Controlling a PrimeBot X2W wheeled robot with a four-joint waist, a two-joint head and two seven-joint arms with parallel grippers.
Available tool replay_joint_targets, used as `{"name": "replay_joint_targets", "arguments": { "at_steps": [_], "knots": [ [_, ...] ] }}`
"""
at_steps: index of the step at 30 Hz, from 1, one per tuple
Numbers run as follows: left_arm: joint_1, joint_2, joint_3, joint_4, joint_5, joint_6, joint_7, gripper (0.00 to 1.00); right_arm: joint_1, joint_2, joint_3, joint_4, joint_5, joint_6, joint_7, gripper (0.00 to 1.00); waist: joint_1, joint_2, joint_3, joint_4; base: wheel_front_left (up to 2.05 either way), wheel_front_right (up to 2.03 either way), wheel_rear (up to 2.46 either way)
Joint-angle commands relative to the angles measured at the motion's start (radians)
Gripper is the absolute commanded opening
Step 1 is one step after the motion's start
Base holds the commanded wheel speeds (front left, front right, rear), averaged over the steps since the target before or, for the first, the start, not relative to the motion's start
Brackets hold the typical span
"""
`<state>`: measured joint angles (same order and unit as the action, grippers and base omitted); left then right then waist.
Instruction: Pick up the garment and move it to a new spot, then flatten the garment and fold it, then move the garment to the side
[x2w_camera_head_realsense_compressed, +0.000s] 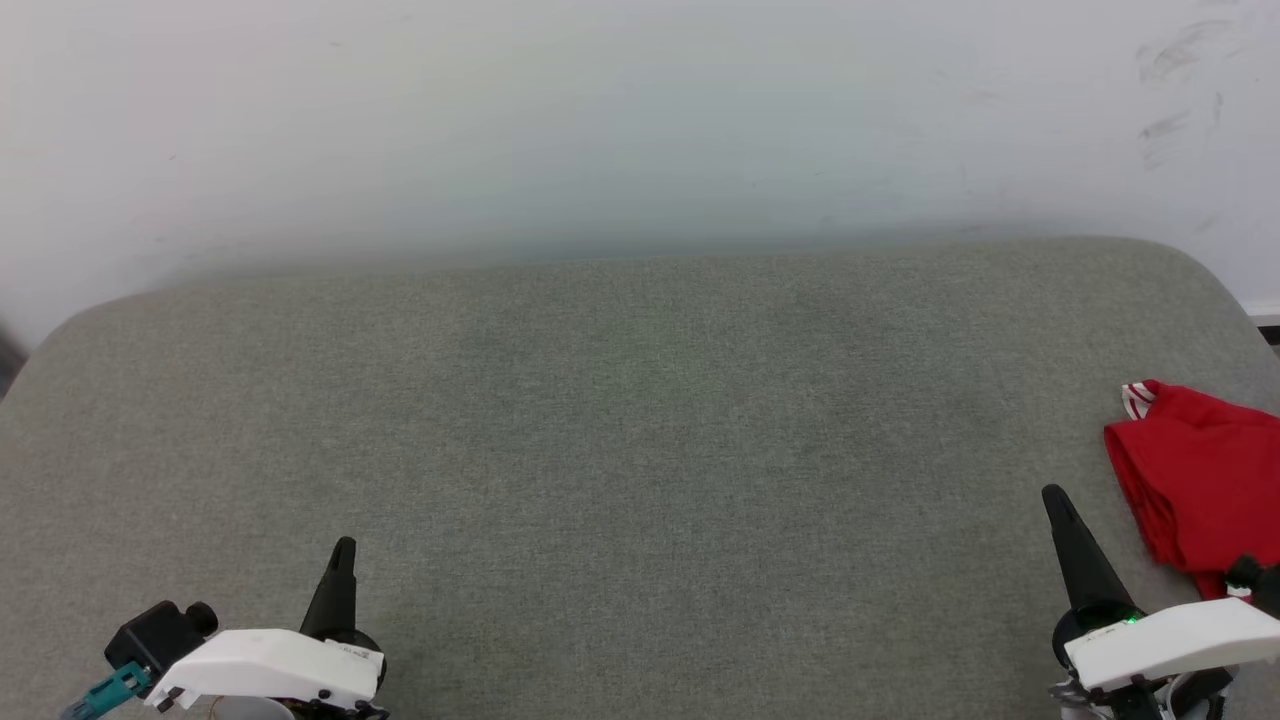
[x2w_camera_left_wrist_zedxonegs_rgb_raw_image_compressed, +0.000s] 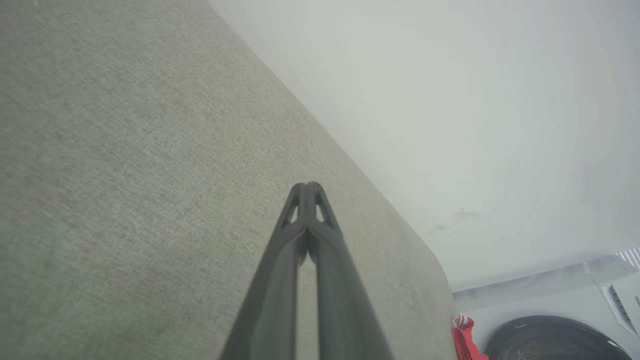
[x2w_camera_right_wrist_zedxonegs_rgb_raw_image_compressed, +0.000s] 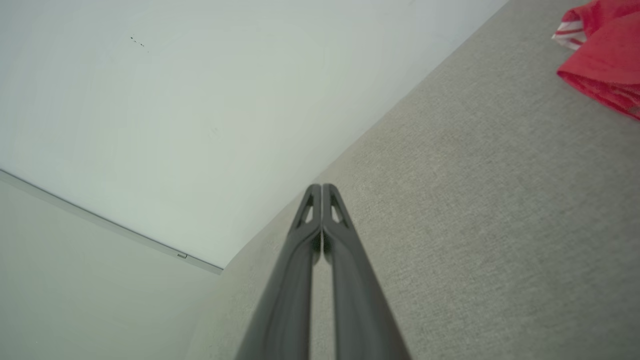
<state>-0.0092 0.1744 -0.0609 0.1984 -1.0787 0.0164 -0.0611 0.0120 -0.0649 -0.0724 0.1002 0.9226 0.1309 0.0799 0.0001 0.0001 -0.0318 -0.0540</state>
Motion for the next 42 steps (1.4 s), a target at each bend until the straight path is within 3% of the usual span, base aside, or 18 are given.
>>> {"name": "replay_joint_targets", "arguments": {
  "at_steps": [1,42],
  "knots": [
    [-0.028,-0.001,0.01,-0.007,-0.02,-0.01,0.005,0.0,-0.03,0.001,-0.003,-0.005,0.028,0.0,0.002,0.0,-0.0001,-0.0001,0.0,0.001,0.0,0.0,0.0],
    [-0.078,-0.077,0.114,0.027,-0.346,-0.099,0.112,0.0,-0.092,0.011,-0.029,0.09,0.446,0.0,0.024,0.0,-0.0001,-0.0001,0.019,0.03,0.0,0.0,0.0]
  ]
}}
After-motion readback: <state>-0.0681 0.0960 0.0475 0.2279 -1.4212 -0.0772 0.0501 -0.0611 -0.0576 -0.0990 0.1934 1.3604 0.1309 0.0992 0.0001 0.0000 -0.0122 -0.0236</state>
